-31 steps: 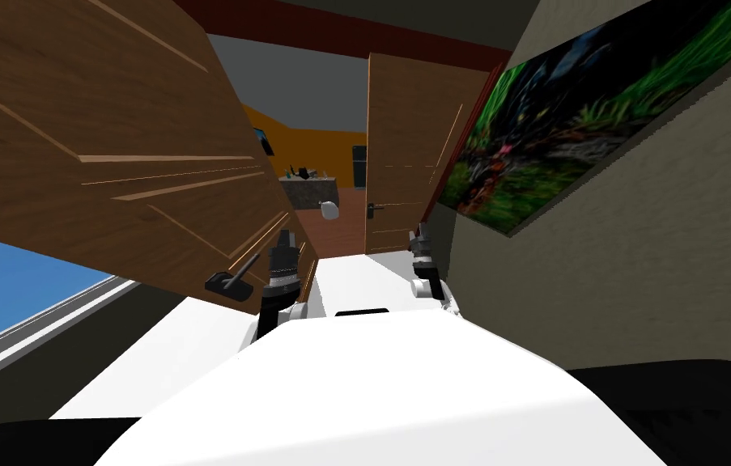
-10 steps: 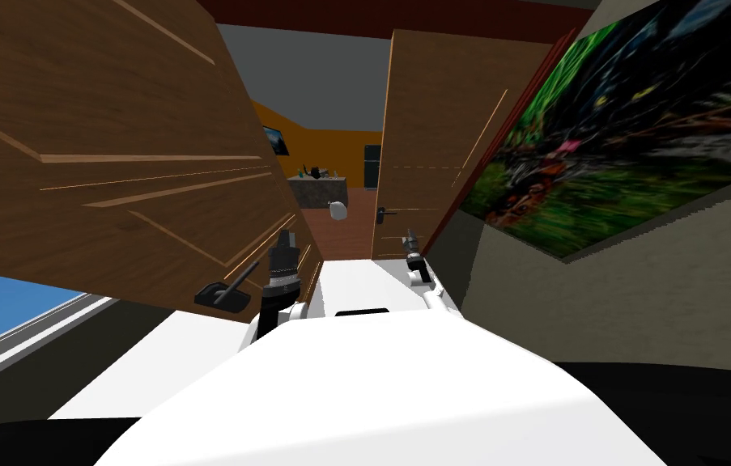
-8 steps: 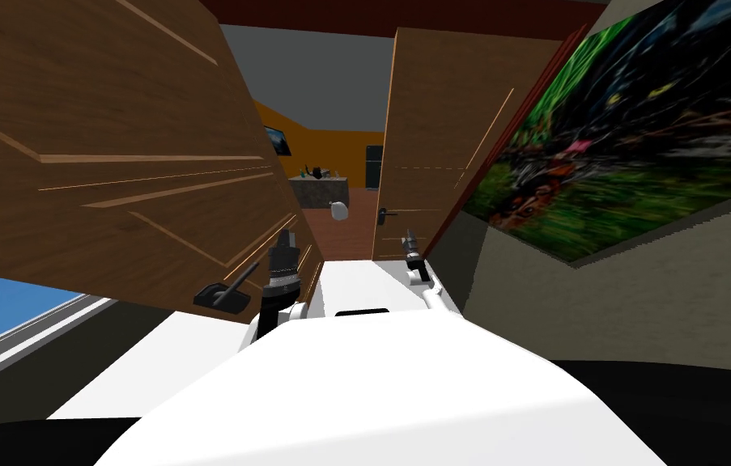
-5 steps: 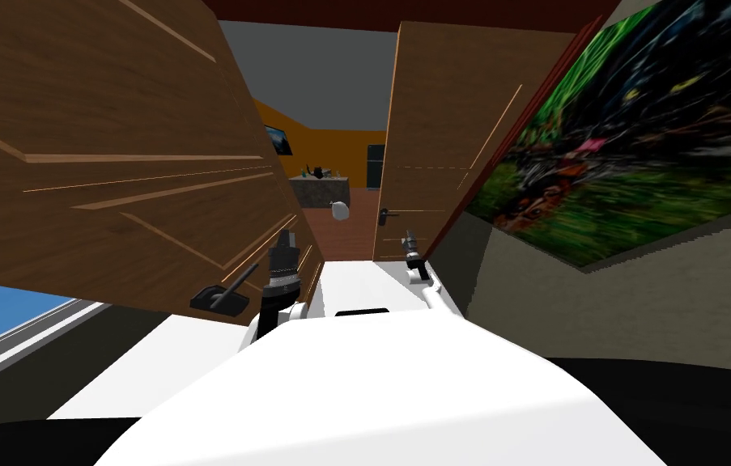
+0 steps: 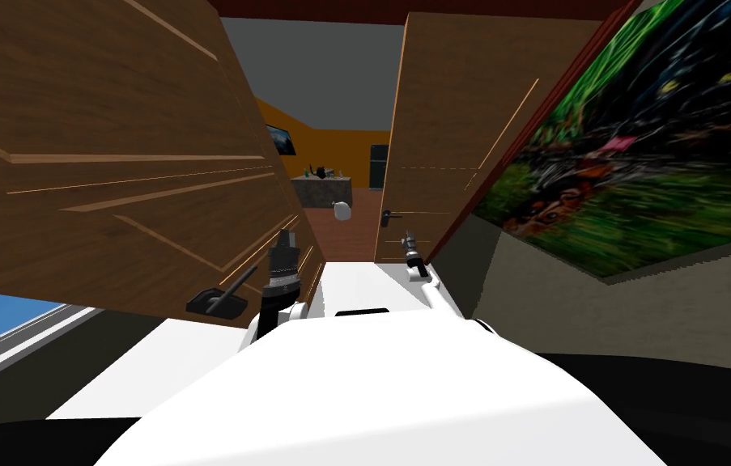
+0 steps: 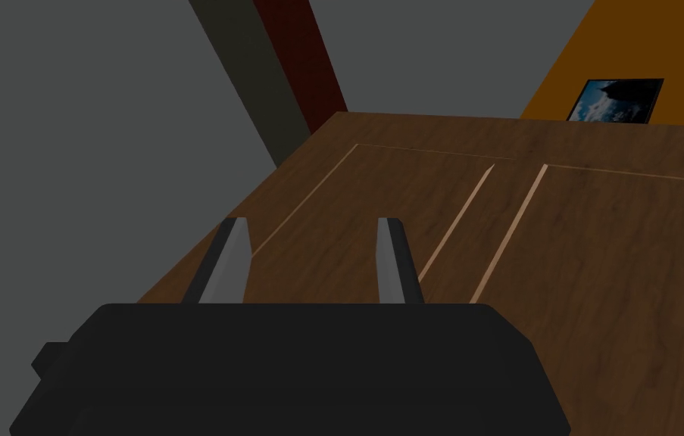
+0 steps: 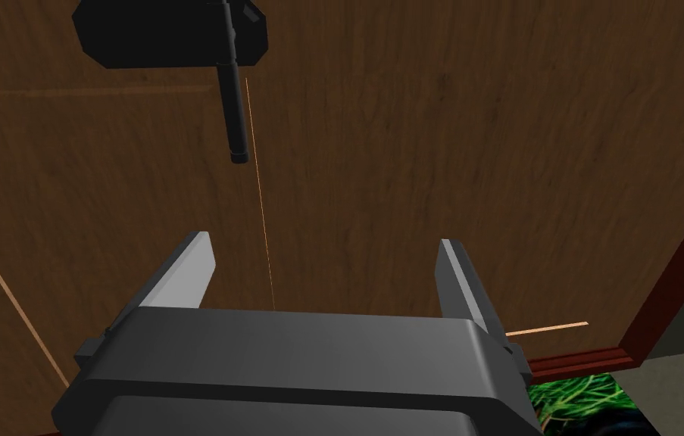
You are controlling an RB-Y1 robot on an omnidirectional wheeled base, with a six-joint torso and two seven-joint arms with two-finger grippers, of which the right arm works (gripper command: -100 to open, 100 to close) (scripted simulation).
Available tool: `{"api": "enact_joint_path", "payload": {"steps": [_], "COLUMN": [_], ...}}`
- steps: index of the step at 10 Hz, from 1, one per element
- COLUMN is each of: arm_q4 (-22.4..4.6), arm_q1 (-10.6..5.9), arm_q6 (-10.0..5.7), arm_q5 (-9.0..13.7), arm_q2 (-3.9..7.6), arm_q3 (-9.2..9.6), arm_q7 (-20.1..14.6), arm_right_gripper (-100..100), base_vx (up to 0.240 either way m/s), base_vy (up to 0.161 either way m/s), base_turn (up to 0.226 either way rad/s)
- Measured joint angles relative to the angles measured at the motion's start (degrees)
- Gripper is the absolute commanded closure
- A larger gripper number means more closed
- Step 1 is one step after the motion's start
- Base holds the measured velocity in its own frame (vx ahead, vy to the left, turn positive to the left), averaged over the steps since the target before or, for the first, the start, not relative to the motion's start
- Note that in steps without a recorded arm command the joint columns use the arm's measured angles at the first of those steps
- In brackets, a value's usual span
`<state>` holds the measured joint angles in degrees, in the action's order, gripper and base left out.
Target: Pull the door open
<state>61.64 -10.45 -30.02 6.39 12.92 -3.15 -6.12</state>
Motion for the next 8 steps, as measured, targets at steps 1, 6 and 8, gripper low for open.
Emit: {"api": "enact_joint_path", "payload": {"steps": [1,6,8], "arm_q4": [-2.02,-10.77,-13.81], "arm_q1": [-1.16,-5.8,-7.25], "arm_q6": [-0.35,-1.06,-1.03], "arm_q5": [0.37,1.76,2.35], "arm_q2": [0.4,1.74,2.33], "arm_q3": [-0.01,-0.12,-0.17], "arm_q7": [-0.06,-0.19,-0.27], "arm_right_gripper": [-100,-100,-100], "base_vx": [0.061,0.074,0.07], "base_vy": [-0.008,-0.012,-0.017], "base_turn": [0.026,0.052,0.075]}}
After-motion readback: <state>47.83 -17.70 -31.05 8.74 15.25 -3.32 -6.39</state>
